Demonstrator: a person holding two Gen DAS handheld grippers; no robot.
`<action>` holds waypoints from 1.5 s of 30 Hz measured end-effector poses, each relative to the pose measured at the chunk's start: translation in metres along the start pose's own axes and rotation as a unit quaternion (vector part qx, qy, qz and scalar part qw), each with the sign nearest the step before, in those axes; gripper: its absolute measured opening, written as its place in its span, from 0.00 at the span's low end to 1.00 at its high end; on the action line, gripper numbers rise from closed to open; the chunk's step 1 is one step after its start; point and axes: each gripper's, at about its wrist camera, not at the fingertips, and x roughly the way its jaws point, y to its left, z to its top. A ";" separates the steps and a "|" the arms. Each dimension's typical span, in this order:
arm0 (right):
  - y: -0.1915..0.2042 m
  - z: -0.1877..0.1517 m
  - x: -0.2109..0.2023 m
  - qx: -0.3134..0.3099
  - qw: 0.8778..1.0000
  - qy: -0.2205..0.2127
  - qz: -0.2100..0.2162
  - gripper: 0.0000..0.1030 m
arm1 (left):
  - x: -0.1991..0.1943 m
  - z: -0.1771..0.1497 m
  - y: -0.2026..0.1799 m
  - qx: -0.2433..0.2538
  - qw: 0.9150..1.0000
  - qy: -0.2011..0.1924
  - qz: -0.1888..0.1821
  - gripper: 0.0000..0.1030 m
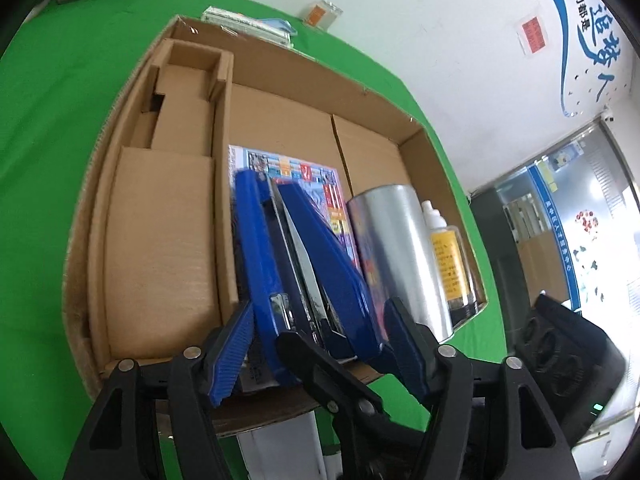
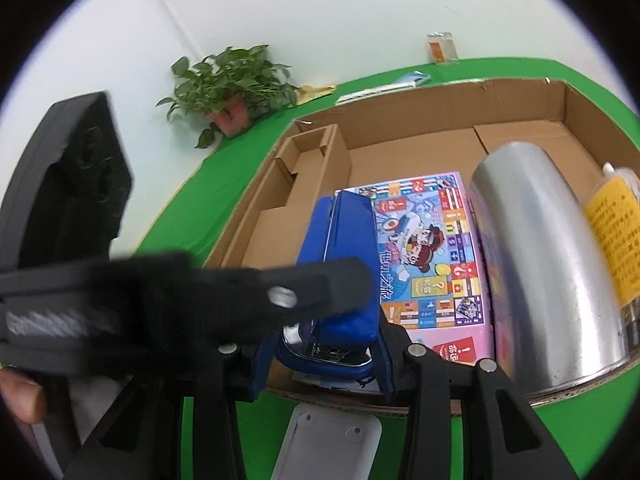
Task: Organize rigid objects
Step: 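Carry the blue stapler into the box onto the board game and release, then withdraw the left gripper from the box toward the white fan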
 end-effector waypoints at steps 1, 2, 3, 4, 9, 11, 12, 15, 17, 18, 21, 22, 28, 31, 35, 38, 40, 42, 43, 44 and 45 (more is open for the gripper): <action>0.000 0.000 0.002 0.001 1.000 0.006 -0.009 0.40 | -0.006 0.000 -0.001 0.006 1.000 -0.016 0.005 0.70; 0.000 -0.001 0.003 -0.002 1.000 0.008 -0.012 0.40 | -0.012 -0.002 -0.001 0.008 1.000 -0.026 0.012 0.71; 0.002 -0.002 0.002 -0.004 1.000 0.009 -0.010 0.41 | -0.018 -0.002 -0.002 0.009 0.999 -0.035 0.015 0.71; 0.004 -0.002 0.002 -0.008 1.000 0.014 -0.006 0.43 | -0.024 -0.003 0.001 0.007 0.999 -0.043 0.016 0.71; 0.010 -0.007 -0.018 -0.050 0.999 0.004 -0.004 0.63 | -0.047 -0.020 0.012 0.005 0.995 -0.086 0.049 0.71; 0.004 -0.005 -0.018 -0.056 0.998 0.002 -0.028 0.64 | -0.053 -0.032 0.017 0.007 0.994 -0.098 0.055 0.71; 0.000 -0.004 -0.012 -0.050 0.998 0.015 -0.026 0.60 | -0.055 -0.037 0.020 0.002 0.993 -0.102 0.054 0.71; -0.002 -0.002 0.014 -0.053 0.996 0.068 -0.026 0.50 | -0.057 -0.050 0.028 -0.016 0.993 -0.102 0.049 0.71; 0.001 -0.005 0.018 -0.063 0.995 0.068 -0.036 0.50 | -0.061 -0.057 0.031 -0.016 0.993 -0.110 0.045 0.71; 0.002 -0.005 0.018 -0.061 0.995 0.067 -0.035 0.50 | -0.065 -0.061 0.030 -0.014 0.992 -0.118 0.047 0.71; 0.004 -0.008 0.017 -0.058 0.995 0.074 -0.023 0.50 | -0.073 -0.068 0.030 -0.017 0.990 -0.126 0.054 0.71; 0.007 -0.010 0.016 -0.068 0.995 0.074 -0.027 0.50 | -0.074 -0.071 0.029 -0.016 0.990 -0.130 0.054 0.71; 0.002 -0.012 -0.005 -0.083 0.995 0.048 -0.021 0.62 | -0.089 -0.090 0.000 0.020 0.981 -0.176 0.080 0.71; 0.007 -0.021 -0.038 -0.118 0.992 -0.010 -0.041 0.89 | -0.096 -0.105 -0.022 0.056 0.968 -0.213 0.119 0.96; 0.006 -0.042 -0.081 -0.145 0.985 -0.061 -0.068 0.99 | -0.101 -0.128 -0.050 0.100 0.944 -0.271 0.161 0.99; -0.003 -0.055 -0.099 -0.149 0.982 -0.070 -0.094 0.99 | -0.091 -0.137 -0.065 0.105 0.943 -0.259 0.182 0.99; -0.010 -0.064 -0.110 -0.142 0.982 -0.076 -0.093 0.99 | -0.086 -0.147 -0.072 0.108 0.944 -0.254 0.180 0.87; -0.015 -0.073 -0.123 -0.146 0.982 -0.088 -0.087 0.73 | -0.080 -0.153 -0.075 0.105 0.952 -0.233 0.166 0.15; -0.018 -0.078 -0.129 -0.148 0.980 -0.092 -0.093 0.61 | -0.072 -0.154 -0.073 0.094 0.962 -0.204 0.156 0.02; -0.023 -0.083 -0.135 -0.144 0.980 -0.092 -0.098 0.56 | -0.068 -0.156 -0.072 0.086 0.966 -0.194 0.150 0.02; -0.025 -0.086 -0.139 -0.139 0.982 -0.093 -0.091 0.57 | -0.065 -0.160 -0.073 0.082 0.967 -0.191 0.147 0.02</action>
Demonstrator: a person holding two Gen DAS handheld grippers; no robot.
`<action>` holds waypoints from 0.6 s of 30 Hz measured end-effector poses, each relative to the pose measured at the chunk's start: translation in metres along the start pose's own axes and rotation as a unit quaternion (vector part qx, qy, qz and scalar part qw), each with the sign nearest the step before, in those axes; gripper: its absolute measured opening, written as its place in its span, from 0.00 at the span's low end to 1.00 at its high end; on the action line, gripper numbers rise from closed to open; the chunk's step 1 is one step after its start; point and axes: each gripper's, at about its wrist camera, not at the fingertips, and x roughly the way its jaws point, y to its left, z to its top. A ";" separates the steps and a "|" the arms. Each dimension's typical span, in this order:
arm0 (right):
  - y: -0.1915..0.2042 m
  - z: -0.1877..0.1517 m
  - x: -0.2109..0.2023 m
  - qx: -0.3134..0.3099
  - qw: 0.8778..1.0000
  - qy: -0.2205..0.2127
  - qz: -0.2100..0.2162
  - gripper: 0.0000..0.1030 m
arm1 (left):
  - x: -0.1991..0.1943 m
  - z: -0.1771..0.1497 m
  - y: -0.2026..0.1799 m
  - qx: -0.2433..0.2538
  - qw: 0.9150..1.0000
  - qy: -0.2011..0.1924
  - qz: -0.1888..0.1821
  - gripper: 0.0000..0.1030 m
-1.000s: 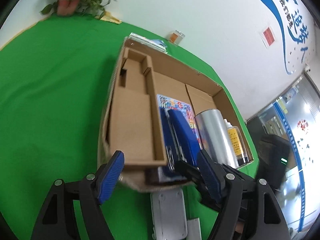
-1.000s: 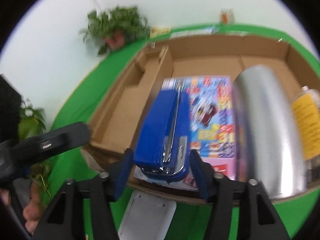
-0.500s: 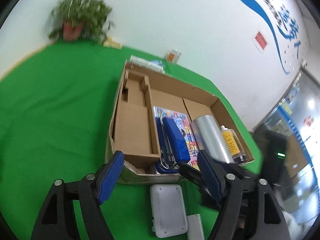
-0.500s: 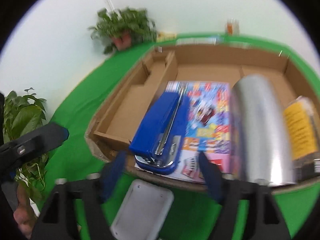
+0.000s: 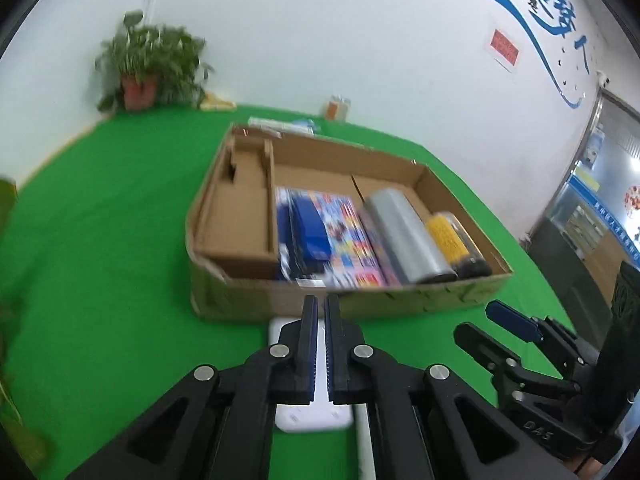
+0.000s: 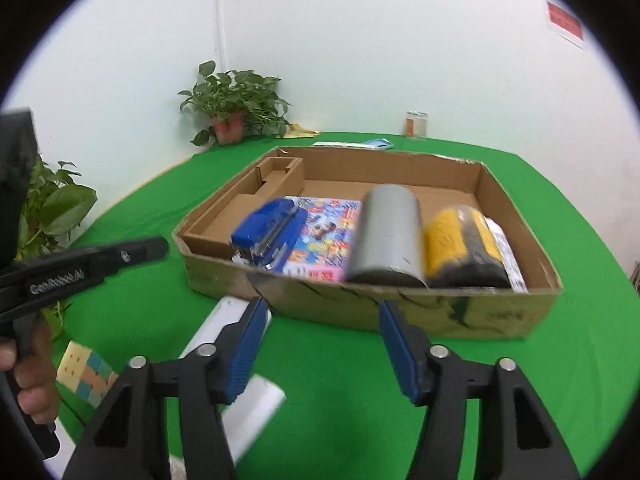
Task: Organize rigid objects
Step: 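Withdraw the left gripper from the box toward the white fan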
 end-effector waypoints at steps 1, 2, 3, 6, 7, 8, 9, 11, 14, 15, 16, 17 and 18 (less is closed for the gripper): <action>-0.003 -0.004 -0.004 0.007 1.000 0.001 0.013 0.63 | -0.002 -0.005 -0.005 0.003 1.000 -0.003 0.003 0.14; -0.006 -0.009 -0.008 0.012 1.000 0.008 0.023 0.85 | -0.003 -0.008 -0.008 0.004 1.000 0.001 0.007 0.57; -0.005 -0.014 -0.012 0.013 0.999 0.008 0.029 0.99 | -0.002 -0.011 -0.010 0.000 1.000 0.011 0.012 0.89; 0.001 -0.037 -0.029 -0.004 0.999 0.005 0.045 1.00 | -0.001 -0.029 -0.008 -0.033 0.999 0.026 0.007 0.99; 0.003 -0.044 -0.031 -0.008 0.998 0.014 0.061 1.00 | 0.004 -0.038 -0.006 -0.039 0.998 0.044 -0.008 0.99; 0.008 -0.055 -0.034 -0.011 0.995 0.030 0.092 1.00 | 0.008 -0.044 -0.005 -0.043 0.997 0.057 -0.014 0.99; 0.013 -0.062 -0.035 -0.014 0.992 0.041 0.116 1.00 | 0.012 -0.052 -0.003 -0.049 0.996 0.070 -0.017 0.99; 0.025 -0.077 -0.037 -0.030 0.987 0.057 0.146 1.00 | 0.017 -0.072 0.000 -0.065 0.992 0.098 -0.035 0.97; 0.043 -0.094 -0.038 -0.058 0.981 0.075 0.170 1.00 | 0.024 -0.101 0.006 -0.098 0.982 0.139 -0.081 0.89; 0.045 -0.097 -0.038 -0.058 0.980 0.079 0.172 1.00 | 0.026 -0.109 0.007 -0.107 0.978 0.149 -0.096 0.88; 0.046 -0.099 -0.037 -0.055 0.980 0.084 0.172 1.00 | 0.031 -0.118 0.006 -0.118 0.973 0.160 -0.115 0.85; 0.045 -0.101 -0.035 -0.049 0.980 0.088 0.174 1.00 | 0.035 -0.124 0.004 -0.127 0.969 0.168 -0.128 0.81; 0.044 -0.102 -0.035 -0.048 0.980 0.089 0.174 1.00 | 0.041 -0.130 0.002 -0.136 0.964 0.176 -0.143 0.71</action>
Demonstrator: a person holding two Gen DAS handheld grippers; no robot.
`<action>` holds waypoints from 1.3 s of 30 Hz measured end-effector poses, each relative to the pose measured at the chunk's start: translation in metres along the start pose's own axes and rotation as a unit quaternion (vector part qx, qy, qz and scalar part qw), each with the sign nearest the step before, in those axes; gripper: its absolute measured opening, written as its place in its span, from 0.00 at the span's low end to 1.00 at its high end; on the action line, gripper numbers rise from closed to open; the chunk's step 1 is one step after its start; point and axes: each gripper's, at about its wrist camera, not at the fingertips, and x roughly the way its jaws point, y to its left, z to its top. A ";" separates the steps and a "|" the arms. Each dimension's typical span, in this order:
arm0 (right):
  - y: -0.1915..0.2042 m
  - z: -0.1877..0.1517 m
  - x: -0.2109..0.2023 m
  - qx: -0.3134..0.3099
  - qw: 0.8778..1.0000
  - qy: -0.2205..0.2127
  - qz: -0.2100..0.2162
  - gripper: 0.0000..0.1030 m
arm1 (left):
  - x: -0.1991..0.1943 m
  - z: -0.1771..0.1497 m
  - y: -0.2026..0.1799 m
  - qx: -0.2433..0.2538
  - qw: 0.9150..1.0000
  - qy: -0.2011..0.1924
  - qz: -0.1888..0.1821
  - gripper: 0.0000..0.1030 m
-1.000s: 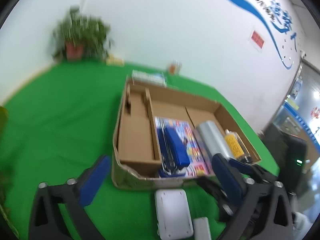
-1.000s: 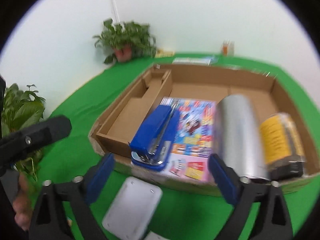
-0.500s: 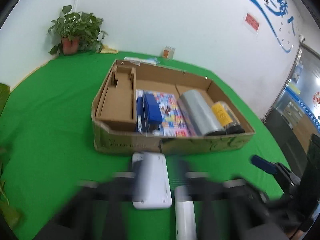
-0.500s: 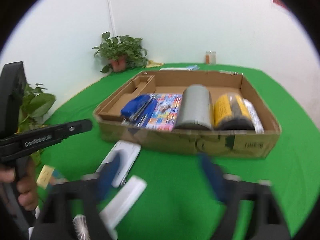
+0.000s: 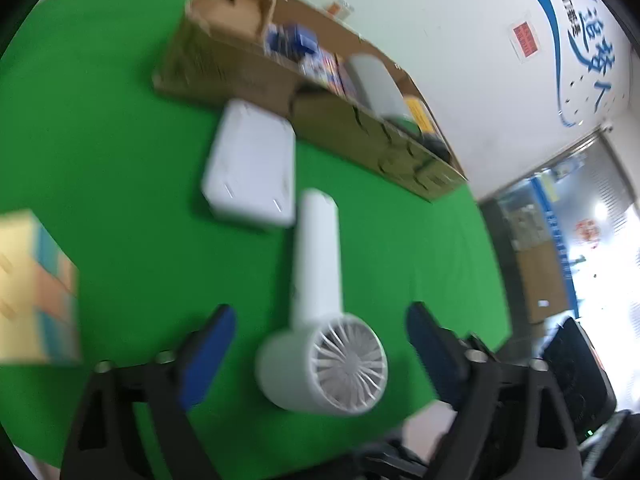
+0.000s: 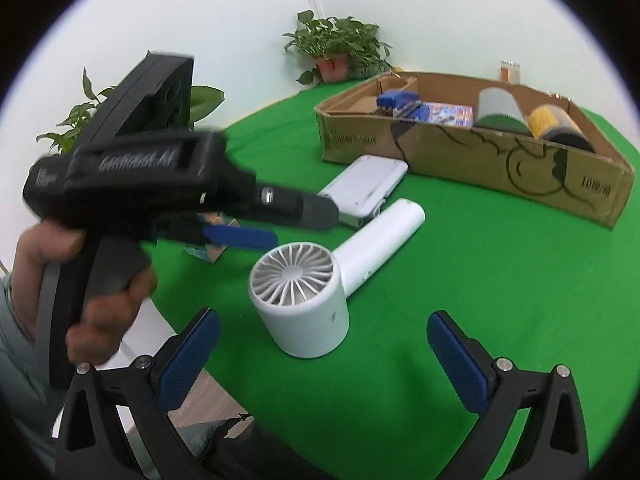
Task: Organize rigid objects
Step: 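Withdraw the left gripper from the box toward the white fan, then grasp the white handheld fan by its head with the left gripper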
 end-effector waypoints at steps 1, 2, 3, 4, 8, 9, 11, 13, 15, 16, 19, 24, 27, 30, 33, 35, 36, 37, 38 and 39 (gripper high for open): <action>-0.001 0.000 0.000 -0.006 1.000 0.002 -0.002 1.00 | 0.011 -0.004 0.000 -0.006 1.000 0.010 -0.011 0.67; -0.002 0.001 -0.001 -0.013 1.000 0.000 -0.007 1.00 | 0.018 -0.005 -0.003 -0.006 1.000 0.011 -0.011 0.67; -0.002 0.001 -0.003 -0.016 1.000 -0.004 -0.013 1.00 | 0.024 -0.005 -0.008 0.000 1.000 0.009 -0.010 0.67; -0.007 0.001 -0.006 -0.013 1.000 -0.007 -0.018 1.00 | 0.030 -0.005 -0.011 0.002 1.000 0.010 -0.013 0.67; -0.019 -0.002 -0.013 -0.007 0.999 -0.005 -0.041 0.98 | 0.064 -0.001 -0.032 -0.001 0.998 0.032 -0.052 0.67; -0.022 -0.003 -0.016 -0.008 0.999 -0.007 -0.052 0.96 | 0.073 0.000 -0.038 0.004 0.997 0.040 -0.062 0.67; -0.028 -0.005 -0.019 -0.009 0.997 -0.007 -0.072 0.93 | 0.089 0.003 -0.049 0.016 0.996 0.049 -0.069 0.67; -0.034 -0.007 -0.020 -0.010 0.996 -0.003 -0.090 0.89 | 0.097 0.006 -0.056 0.023 0.997 0.047 -0.065 0.67; -0.041 -0.010 -0.022 -0.006 0.994 0.006 -0.106 0.84 | 0.104 0.007 -0.057 0.024 0.997 0.047 -0.060 0.67; -0.043 -0.010 -0.024 -0.003 0.994 0.007 -0.108 0.84 | 0.105 0.007 -0.057 0.024 0.997 0.047 -0.058 0.74; -0.039 -0.009 -0.024 -0.008 0.993 0.011 -0.116 0.75 | 0.100 0.003 -0.054 0.022 0.999 0.028 -0.036 0.88; -0.033 -0.006 -0.004 -0.009 0.994 0.037 -0.102 0.54 | 0.086 -0.003 -0.047 0.027 0.999 0.025 -0.034 0.91; -0.039 -0.001 0.001 0.010 0.995 0.032 -0.097 0.54 | 0.079 -0.005 -0.036 0.013 0.998 0.030 -0.045 0.91; -0.059 0.005 0.001 0.079 0.995 0.024 -0.052 0.54 | 0.083 0.001 -0.029 -0.009 0.998 0.029 -0.064 0.91; -0.109 -0.003 0.004 0.258 0.961 0.019 0.097 0.54 | 0.084 0.008 -0.030 -0.012 0.997 0.023 -0.074 0.91; -0.127 -0.012 0.006 0.312 0.940 0.016 0.137 0.55 | 0.086 0.014 -0.033 -0.010 0.997 0.020 -0.077 0.91; -0.130 -0.013 0.000 0.311 0.943 0.006 0.121 0.58 | 0.087 0.017 -0.035 -0.006 0.997 0.020 -0.077 0.91; -0.130 -0.014 -0.010 0.297 0.951 -0.007 0.087 0.59 | 0.090 0.020 -0.037 -0.002 0.997 0.021 -0.074 0.91; -0.128 -0.013 -0.023 0.271 0.962 -0.020 0.036 0.59 | 0.089 0.021 -0.038 0.000 0.997 0.022 -0.074 0.91; -0.127 -0.012 -0.028 0.256 0.966 -0.027 0.012 0.63 | 0.088 0.022 -0.039 0.002 0.997 0.024 -0.077 0.91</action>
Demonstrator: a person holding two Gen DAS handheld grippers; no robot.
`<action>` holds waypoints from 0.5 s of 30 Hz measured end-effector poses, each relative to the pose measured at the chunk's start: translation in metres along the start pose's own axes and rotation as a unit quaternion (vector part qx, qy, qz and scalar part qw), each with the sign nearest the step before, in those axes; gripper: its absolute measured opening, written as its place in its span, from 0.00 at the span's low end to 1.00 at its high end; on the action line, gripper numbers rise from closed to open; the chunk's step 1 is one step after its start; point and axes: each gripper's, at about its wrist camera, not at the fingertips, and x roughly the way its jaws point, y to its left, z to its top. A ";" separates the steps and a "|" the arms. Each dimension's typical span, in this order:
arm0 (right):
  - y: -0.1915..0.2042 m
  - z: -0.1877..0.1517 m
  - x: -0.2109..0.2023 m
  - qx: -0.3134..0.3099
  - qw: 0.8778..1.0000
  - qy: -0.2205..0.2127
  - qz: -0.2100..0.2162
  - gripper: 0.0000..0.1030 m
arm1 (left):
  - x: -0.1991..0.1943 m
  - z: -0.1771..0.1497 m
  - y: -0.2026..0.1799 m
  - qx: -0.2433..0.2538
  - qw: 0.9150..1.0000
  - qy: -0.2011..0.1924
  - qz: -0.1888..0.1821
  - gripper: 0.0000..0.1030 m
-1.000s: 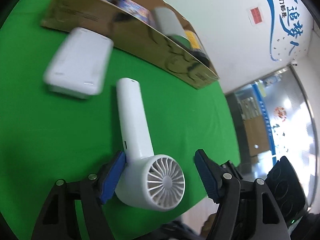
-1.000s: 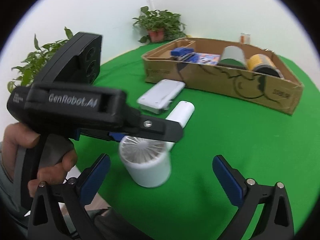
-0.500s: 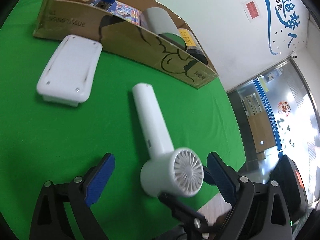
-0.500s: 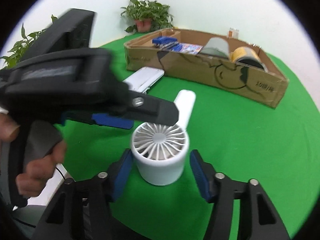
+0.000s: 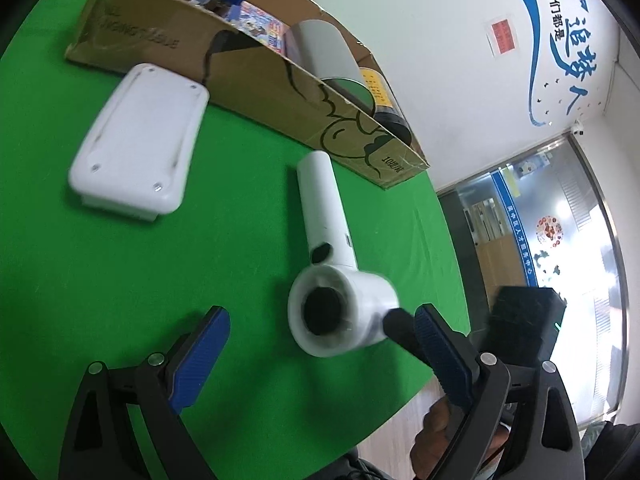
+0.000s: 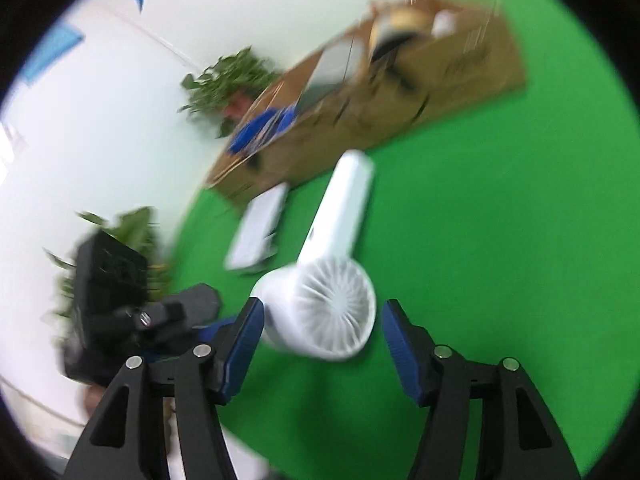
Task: Organize rigid objects
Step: 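Grasp the white handheld fan by its head with the left gripper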
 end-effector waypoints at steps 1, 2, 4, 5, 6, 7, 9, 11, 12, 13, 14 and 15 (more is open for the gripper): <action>0.006 0.000 -0.007 -0.025 0.999 -0.013 -0.027 0.65 | 0.003 0.002 -0.002 0.001 1.000 0.005 -0.004 0.91; 0.013 -0.003 -0.014 -0.059 0.996 -0.029 -0.056 0.70 | 0.004 0.003 -0.003 0.002 1.000 0.009 -0.007 0.91; 0.022 -0.008 -0.017 -0.097 0.991 -0.041 -0.081 0.72 | 0.016 0.010 -0.006 0.006 1.000 0.022 -0.013 0.91; 0.029 -0.012 -0.016 -0.116 0.988 -0.040 -0.090 0.72 | 0.013 0.007 -0.005 0.007 1.000 0.025 -0.013 0.91; 0.034 -0.015 -0.012 -0.130 0.986 -0.035 -0.097 0.72 | 0.020 0.011 -0.007 0.006 0.999 0.033 -0.010 0.91; 0.038 -0.017 -0.007 -0.140 0.985 -0.031 -0.101 0.72 | 0.027 0.014 -0.009 0.009 0.999 0.041 -0.012 0.90; 0.043 -0.026 -0.003 -0.160 0.981 -0.025 -0.110 0.72 | 0.035 0.017 -0.014 0.013 0.999 0.045 -0.010 0.89; 0.051 -0.029 0.003 -0.175 0.977 -0.027 -0.119 0.72 | 0.044 0.016 -0.021 0.017 0.998 0.061 -0.014 0.73; 0.054 -0.029 0.005 -0.181 0.976 -0.030 -0.121 0.71 | 0.048 0.014 -0.022 0.015 0.997 0.072 -0.018 0.69; 0.053 -0.030 0.006 -0.184 0.975 -0.033 -0.122 0.70 | 0.052 0.009 -0.025 0.013 0.997 0.077 -0.023 0.68; 0.052 -0.031 0.007 -0.186 0.974 -0.035 -0.126 0.62 | 0.052 0.007 -0.025 0.010 0.996 0.080 -0.024 0.68; 0.051 -0.031 0.008 -0.185 0.972 -0.036 -0.137 0.56 | 0.053 0.003 -0.027 0.010 0.996 0.080 -0.024 0.68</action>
